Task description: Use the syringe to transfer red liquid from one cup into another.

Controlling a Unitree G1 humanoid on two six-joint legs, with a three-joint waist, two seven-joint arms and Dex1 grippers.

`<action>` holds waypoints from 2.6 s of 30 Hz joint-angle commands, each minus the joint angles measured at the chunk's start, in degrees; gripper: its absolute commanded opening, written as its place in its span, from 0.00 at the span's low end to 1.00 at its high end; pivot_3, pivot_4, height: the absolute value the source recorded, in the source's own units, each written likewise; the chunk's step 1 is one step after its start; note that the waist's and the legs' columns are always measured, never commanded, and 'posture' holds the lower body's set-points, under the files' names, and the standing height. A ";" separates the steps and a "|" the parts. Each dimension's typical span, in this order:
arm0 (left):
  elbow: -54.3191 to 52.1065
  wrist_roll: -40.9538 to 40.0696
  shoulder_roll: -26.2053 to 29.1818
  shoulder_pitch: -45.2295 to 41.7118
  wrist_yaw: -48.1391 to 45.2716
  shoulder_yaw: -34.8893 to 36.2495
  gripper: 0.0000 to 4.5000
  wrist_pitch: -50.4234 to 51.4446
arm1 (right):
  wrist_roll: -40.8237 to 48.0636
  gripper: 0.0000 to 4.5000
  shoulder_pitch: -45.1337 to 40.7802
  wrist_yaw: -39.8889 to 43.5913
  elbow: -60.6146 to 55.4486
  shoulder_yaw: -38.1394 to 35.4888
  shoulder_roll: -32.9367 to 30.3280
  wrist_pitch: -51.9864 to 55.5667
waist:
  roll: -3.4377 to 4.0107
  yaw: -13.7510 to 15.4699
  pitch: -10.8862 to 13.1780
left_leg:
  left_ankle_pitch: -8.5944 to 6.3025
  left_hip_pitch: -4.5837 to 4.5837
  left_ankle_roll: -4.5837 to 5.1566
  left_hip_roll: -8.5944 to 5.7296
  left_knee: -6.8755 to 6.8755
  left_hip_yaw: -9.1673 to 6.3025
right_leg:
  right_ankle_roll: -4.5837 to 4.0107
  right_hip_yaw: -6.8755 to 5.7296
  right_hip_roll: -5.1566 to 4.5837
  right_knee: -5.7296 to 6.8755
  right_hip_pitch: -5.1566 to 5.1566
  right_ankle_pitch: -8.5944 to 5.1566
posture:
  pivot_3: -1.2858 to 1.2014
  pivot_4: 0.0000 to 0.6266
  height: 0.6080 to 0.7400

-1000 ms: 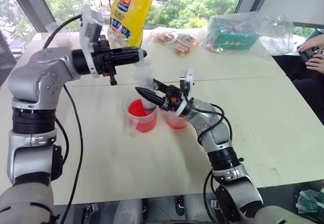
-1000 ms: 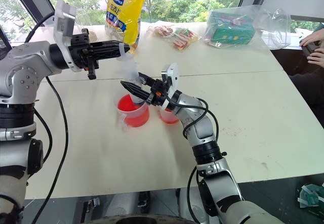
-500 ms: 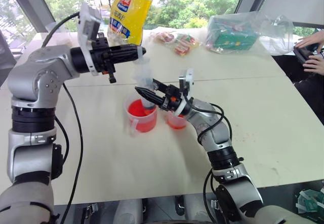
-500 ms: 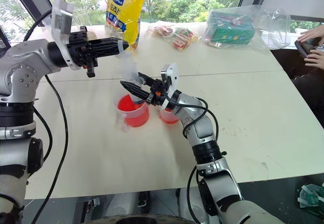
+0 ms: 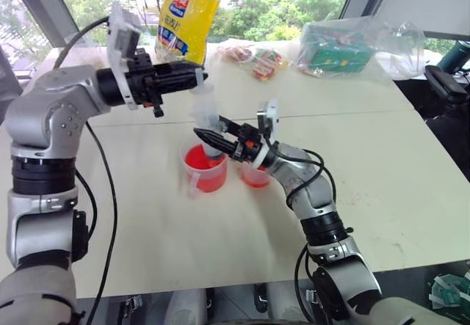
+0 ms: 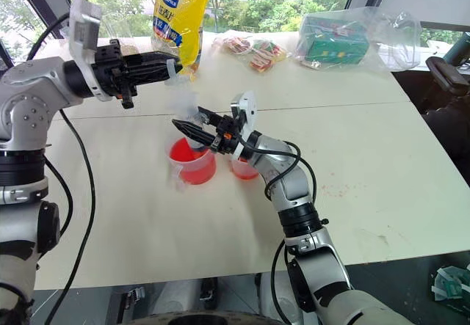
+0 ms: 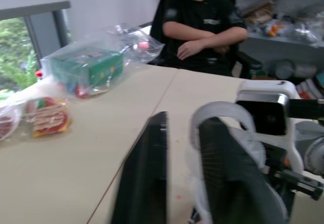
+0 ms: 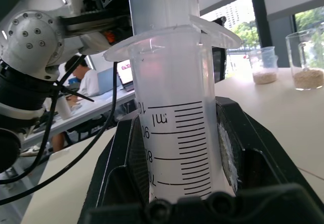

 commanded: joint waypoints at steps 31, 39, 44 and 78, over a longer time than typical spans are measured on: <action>-2.65 -0.53 -1.83 -0.98 -2.78 -0.60 0.99 -1.55 | 13.36 0.33 1.51 -18.38 -25.82 -14.89 -8.71 10.54 | 0.03 0.32 0.06 | -0.03 -0.26 0.05 -0.05 -0.05 0.02 | 0.00 -0.05 -0.06 -0.07 -0.21 -0.01 | 0.52 0.24 1.00; -3.42 -2.62 -5.42 -4.03 -5.54 -2.94 0.99 0.30 | 8.48 0.33 9.00 -17.33 -25.17 -11.08 -9.42 5.65 | 0.03 0.28 0.07 | -0.03 -0.26 0.06 -0.06 -0.04 0.05 | 0.01 -0.02 -0.05 -0.06 -0.22 0.00 | 0.52 0.24 1.00; -5.03 -4.87 -7.15 -5.41 -6.77 -3.75 0.99 2.18 | 7.08 0.33 10.30 -17.11 -24.76 -10.02 -9.59 4.11 | 0.03 0.39 0.07 | -0.03 -0.25 0.06 -0.06 -0.04 0.04 | 0.01 -0.02 -0.06 -0.07 -0.22 -0.01 | 0.52 0.24 1.00; -2.01 -5.60 -10.20 -9.06 -5.90 -5.41 0.99 4.89 | 4.97 0.33 12.61 -16.59 -25.08 -7.93 -10.16 2.51 | 0.03 0.53 0.07 | -0.04 -0.25 0.06 -0.07 -0.02 0.00 | 0.01 -0.01 -0.03 -0.07 -0.19 -0.01 | 0.52 0.24 1.00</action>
